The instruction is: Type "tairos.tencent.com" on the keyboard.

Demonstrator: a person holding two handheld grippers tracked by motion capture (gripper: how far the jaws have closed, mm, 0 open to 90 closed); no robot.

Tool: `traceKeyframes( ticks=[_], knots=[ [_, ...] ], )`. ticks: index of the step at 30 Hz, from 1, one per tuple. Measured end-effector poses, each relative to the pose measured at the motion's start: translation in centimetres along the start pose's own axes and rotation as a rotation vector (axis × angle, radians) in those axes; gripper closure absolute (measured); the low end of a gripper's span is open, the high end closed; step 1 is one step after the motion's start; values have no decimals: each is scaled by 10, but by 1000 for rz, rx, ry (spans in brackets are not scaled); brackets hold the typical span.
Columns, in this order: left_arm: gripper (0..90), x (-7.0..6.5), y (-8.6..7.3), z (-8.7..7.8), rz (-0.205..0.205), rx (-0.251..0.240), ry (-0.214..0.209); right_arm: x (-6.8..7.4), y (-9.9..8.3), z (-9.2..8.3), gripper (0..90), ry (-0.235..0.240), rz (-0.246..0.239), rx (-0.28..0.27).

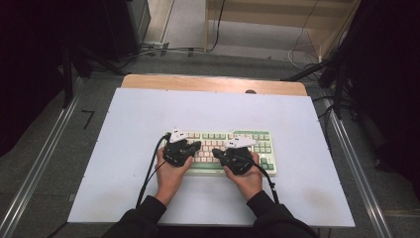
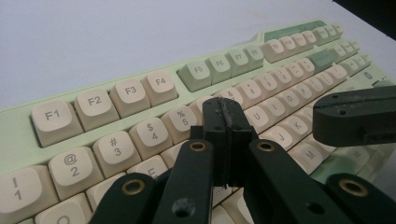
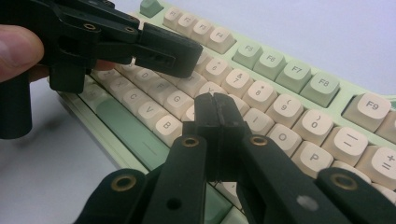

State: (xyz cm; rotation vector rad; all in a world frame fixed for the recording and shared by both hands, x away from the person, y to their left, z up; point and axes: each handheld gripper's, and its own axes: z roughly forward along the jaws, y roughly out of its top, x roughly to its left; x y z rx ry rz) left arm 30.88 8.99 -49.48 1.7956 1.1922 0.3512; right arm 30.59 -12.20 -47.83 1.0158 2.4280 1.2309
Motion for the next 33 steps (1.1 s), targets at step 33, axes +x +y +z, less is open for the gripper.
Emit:
traceKeyframes(
  ticks=[33],
  knots=[
    [900,-1,-1,2,4,10,4,0,0,-1,882,-4,1,-4]
  ],
)
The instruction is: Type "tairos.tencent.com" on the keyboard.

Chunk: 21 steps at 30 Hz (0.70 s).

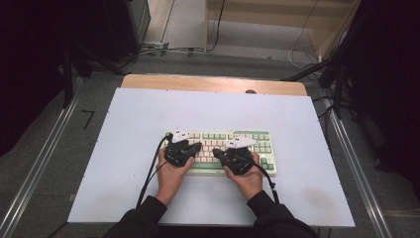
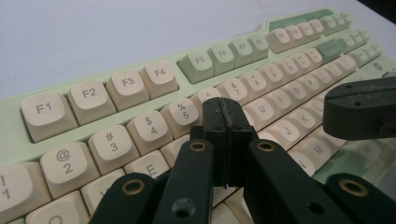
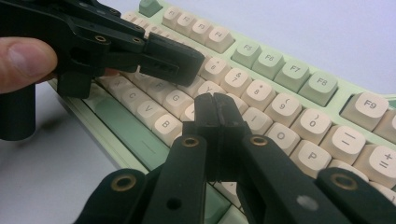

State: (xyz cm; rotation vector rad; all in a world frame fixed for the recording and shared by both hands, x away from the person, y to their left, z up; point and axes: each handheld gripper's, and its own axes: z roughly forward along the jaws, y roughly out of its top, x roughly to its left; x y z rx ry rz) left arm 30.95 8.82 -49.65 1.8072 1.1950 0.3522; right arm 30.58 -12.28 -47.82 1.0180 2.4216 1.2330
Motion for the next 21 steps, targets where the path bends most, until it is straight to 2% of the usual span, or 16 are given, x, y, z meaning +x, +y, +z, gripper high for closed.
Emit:
traceKeyframes(
  ticks=[6,21],
  knots=[
    [900,3,4,-8,-19,-32,-5,-1,0,-1,883,-1,3,-5],
    [900,3,5,-18,-13,-45,-14,-3,0,-5,883,-4,8,-11]
  ],
)
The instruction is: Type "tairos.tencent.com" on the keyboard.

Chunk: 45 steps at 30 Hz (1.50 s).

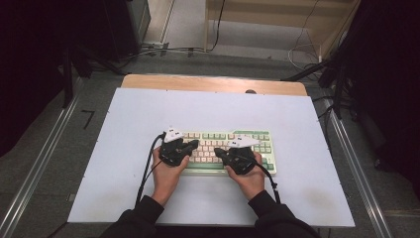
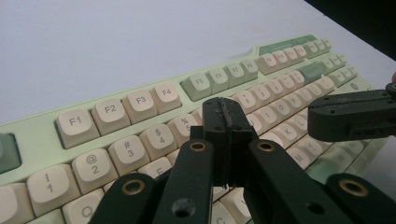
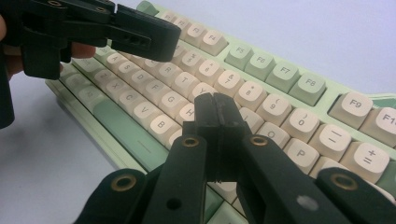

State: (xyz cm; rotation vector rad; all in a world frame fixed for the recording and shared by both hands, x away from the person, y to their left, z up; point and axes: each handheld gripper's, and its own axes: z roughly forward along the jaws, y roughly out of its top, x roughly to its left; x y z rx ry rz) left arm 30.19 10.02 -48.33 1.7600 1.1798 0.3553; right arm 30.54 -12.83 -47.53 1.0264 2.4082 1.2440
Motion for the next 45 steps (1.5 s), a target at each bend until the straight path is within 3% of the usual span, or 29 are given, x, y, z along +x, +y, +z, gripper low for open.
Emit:
traceKeyframes(
  ticks=[16,45],
  knots=[
    [900,12,-2,-17,-22,-15,6,-7,-6,-6,882,-16,6,12],
    [900,21,-5,-26,-34,-17,22,-17,-19,-11,883,-52,11,69]
  ],
)
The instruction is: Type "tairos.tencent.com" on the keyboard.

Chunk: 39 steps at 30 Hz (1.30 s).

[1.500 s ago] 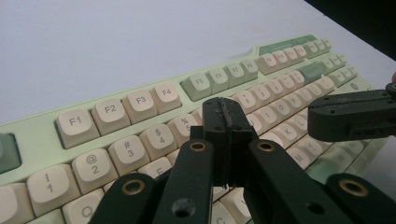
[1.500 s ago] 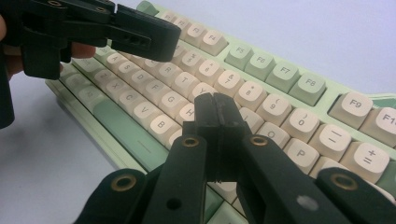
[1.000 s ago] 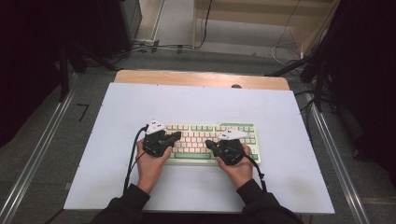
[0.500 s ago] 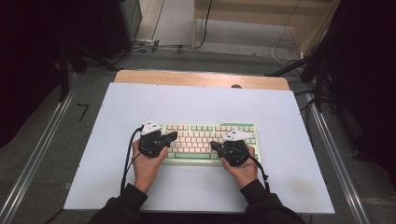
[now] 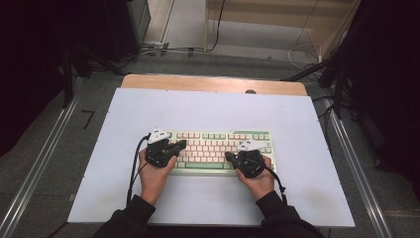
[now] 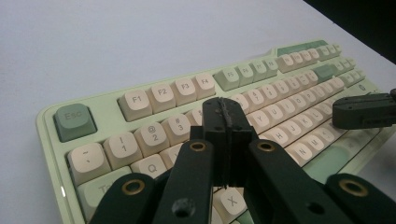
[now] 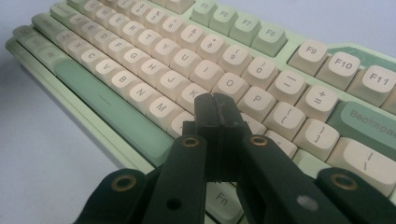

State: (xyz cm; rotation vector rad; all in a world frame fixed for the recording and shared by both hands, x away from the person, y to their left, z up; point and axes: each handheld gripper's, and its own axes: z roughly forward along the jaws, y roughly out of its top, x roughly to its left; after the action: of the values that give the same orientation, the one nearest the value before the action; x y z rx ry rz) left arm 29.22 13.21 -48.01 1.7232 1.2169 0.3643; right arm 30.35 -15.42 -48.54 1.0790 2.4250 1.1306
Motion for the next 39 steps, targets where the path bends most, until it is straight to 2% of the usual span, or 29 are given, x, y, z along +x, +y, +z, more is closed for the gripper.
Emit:
traceKeyframes(
  ticks=[8,14,23,39],
  knots=[
    [900,-2,-2,2,4,10,-1,0,-1,3,883,-4,-1,29],
    [900,-3,-2,1,6,10,-4,4,3,-3,883,10,1,-20],
    [900,-6,-5,3,12,22,-18,5,7,0,883,20,3,-30],
    [900,-9,-10,-1,20,46,-27,2,13,8,883,12,23,-41]
  ],
)
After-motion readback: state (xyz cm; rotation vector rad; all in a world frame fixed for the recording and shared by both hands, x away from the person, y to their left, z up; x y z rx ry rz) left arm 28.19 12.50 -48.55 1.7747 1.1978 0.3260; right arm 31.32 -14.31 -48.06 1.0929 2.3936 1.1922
